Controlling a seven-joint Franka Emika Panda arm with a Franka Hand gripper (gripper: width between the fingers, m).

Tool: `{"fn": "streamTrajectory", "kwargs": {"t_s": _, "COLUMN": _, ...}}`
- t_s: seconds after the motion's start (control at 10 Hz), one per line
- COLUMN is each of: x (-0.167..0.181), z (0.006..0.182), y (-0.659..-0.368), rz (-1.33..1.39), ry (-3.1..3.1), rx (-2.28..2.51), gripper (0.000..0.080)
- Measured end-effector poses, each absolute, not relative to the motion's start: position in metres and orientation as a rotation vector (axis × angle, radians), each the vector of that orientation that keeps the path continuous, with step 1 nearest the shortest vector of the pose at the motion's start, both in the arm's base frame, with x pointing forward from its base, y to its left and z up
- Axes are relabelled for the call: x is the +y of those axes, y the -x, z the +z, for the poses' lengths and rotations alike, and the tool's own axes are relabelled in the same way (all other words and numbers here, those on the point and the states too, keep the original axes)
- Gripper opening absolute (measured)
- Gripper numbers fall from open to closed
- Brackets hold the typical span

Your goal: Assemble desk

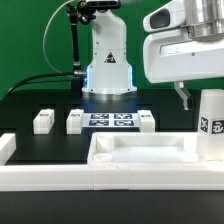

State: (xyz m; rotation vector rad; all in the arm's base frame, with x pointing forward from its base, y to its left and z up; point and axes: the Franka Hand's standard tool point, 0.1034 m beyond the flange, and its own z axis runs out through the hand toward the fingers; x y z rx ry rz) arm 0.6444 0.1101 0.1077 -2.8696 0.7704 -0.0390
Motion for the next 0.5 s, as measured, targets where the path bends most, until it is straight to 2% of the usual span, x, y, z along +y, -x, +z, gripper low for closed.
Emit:
{"fn": "streamTrajectory", "kwargs": {"t_s": 0.3, "x": 0.0972, "z": 0.1092, "y": -0.6501, "rz": -0.122, "ry": 3.040, "rx": -0.270, "gripper": 0.0649}}
{"fn": "streamTrajectory", "kwargs": {"t_s": 0.5, "x": 0.0981, "z": 0.1085, "y": -0.6495, "rz": -0.101, "ry": 3.039, "rx": -0.332, "gripper": 0.0649}}
